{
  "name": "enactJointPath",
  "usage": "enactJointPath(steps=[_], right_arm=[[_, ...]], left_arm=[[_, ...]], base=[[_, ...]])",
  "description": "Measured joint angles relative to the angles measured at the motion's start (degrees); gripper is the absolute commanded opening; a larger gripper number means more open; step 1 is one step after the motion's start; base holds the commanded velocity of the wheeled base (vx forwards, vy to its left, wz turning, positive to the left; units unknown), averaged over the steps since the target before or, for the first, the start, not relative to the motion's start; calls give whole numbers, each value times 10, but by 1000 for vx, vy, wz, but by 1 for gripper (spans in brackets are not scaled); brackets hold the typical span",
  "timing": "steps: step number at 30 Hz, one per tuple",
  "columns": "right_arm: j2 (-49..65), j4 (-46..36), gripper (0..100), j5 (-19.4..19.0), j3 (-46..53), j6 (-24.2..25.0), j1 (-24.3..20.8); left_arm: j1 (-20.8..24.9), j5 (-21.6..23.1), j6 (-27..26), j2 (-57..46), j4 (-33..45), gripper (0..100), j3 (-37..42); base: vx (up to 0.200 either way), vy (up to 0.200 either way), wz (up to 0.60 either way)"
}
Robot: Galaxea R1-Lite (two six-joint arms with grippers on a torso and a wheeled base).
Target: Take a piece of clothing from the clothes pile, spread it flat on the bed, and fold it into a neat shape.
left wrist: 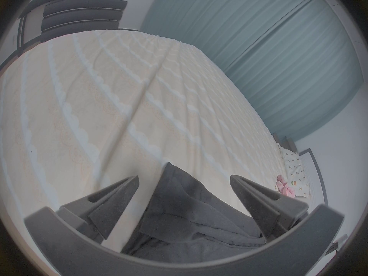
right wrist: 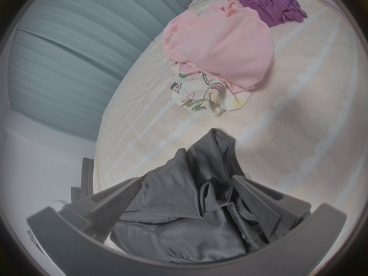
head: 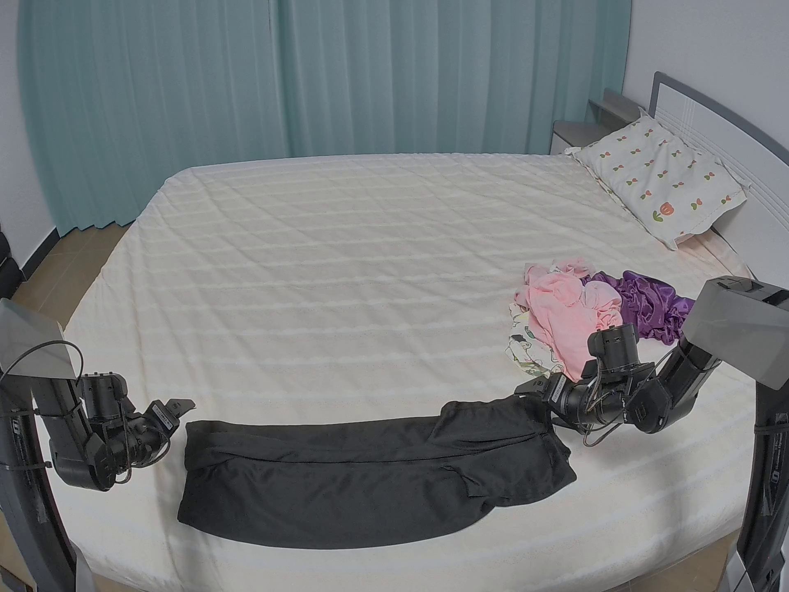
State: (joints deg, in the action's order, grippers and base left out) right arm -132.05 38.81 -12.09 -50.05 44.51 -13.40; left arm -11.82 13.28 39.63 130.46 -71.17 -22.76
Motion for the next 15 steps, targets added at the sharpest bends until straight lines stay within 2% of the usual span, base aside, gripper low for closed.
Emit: enactJointPath(steps=[7,10,15], right_arm=[[5,0,100,0,3,0,1],[5,0,100,0,4,-1,1],[5,0,100,-1,4,-1,-1]], left_arm=[[27,-1,-2,-16,2,100,26],[35,-3,-17,-17,-1,100,49],[38,-3,-82,-18,-2,100,93]], base=[[-200,0,0],[0,0,0],[0,0,0]])
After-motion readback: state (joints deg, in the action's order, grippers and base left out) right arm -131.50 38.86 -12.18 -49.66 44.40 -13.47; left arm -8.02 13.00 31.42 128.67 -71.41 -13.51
